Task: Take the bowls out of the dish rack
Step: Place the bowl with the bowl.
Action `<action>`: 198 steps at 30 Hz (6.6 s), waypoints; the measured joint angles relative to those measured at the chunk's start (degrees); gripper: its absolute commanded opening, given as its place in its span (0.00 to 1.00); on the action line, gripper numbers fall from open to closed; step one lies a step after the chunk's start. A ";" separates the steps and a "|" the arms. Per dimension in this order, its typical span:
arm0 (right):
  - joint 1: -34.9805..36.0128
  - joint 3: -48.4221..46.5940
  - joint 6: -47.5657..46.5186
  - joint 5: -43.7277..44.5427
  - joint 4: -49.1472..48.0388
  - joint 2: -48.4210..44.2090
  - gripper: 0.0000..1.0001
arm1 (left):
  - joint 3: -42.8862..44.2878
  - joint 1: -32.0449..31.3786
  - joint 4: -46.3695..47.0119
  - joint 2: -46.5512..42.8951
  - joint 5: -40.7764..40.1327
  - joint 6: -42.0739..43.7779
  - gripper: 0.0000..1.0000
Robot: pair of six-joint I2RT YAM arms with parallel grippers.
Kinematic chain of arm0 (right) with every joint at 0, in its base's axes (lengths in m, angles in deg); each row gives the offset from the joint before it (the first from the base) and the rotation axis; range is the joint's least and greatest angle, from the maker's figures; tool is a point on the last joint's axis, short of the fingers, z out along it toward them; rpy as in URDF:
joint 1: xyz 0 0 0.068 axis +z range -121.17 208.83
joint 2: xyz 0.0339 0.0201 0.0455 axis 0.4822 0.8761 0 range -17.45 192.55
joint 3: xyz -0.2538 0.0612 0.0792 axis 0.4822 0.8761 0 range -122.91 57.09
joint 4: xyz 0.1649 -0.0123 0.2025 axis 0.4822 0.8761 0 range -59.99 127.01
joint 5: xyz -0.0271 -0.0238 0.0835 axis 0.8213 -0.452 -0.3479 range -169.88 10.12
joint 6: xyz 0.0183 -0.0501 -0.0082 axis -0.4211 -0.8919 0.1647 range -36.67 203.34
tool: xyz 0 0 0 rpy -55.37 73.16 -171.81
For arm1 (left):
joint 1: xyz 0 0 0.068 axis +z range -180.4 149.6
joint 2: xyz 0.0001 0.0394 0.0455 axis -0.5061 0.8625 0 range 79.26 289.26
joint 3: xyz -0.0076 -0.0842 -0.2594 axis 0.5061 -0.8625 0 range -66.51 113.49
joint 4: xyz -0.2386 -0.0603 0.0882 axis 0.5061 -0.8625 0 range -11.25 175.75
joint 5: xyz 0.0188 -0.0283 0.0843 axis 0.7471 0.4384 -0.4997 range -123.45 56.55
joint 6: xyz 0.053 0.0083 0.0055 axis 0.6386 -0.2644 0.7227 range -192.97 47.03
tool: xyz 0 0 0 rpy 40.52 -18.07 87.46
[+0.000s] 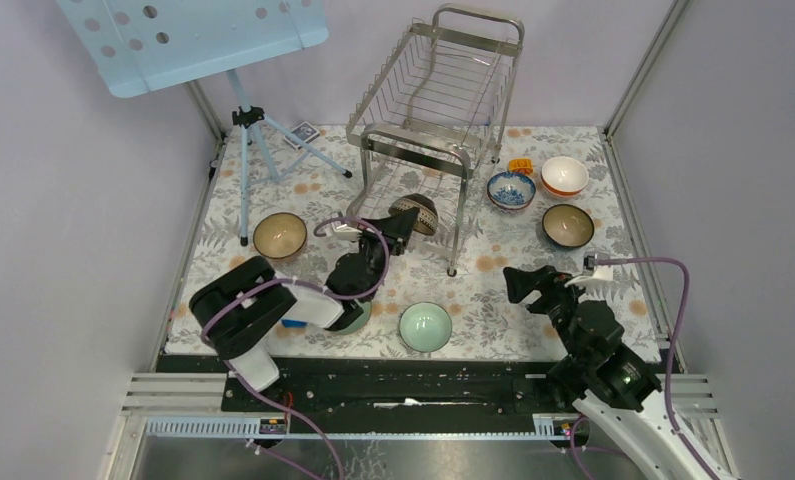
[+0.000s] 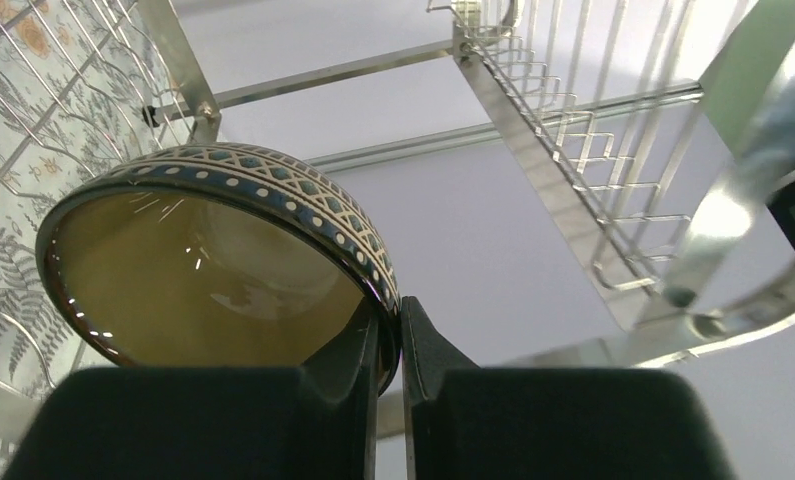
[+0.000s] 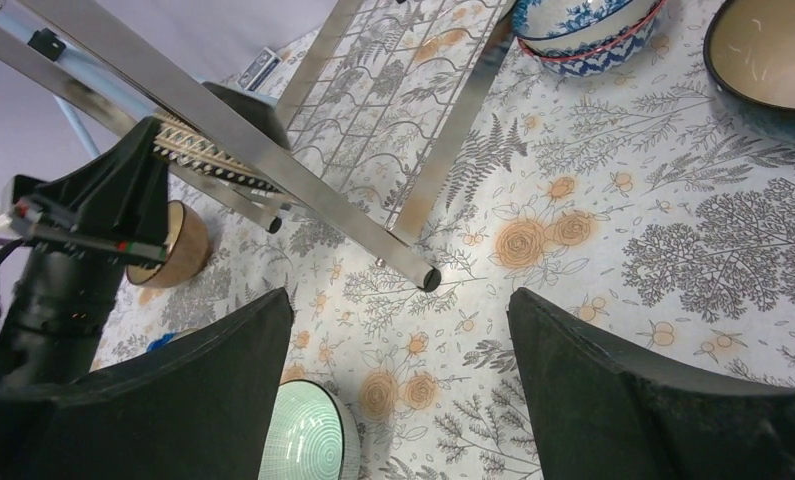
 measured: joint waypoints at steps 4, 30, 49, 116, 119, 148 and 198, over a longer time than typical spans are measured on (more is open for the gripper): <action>0.00 -3.37 0.79 0.46 3.04 1.97 0.88 | -4.98 -1.99 -2.05 -8.00 -1.16 0.79 0.00; 0.02 -31.69 -7.65 -21.62 24.81 32.74 0.88 | 27.30 -16.50 -108.08 -43.63 13.60 42.71 0.00; 0.02 -44.30 -11.04 -32.57 39.01 40.76 0.79 | 35.34 -51.39 -136.65 -25.64 0.17 95.47 0.00; 44.65 -50.03 4.72 -3.50 37.05 65.72 0.00 | 32.70 -65.59 -139.14 -25.35 -7.61 99.86 0.99; 44.65 -49.24 6.21 -2.58 36.96 63.58 0.00 | 34.18 -65.59 -138.22 -26.49 -10.14 96.98 0.99; 44.63 -40.44 13.81 13.53 34.99 54.62 0.00 | 36.06 -51.71 -135.23 -53.86 -28.52 39.65 0.99; 36.30 -36.46 18.03 10.49 27.76 55.23 0.00 | 26.29 -23.32 -124.17 -33.27 5.77 11.13 0.31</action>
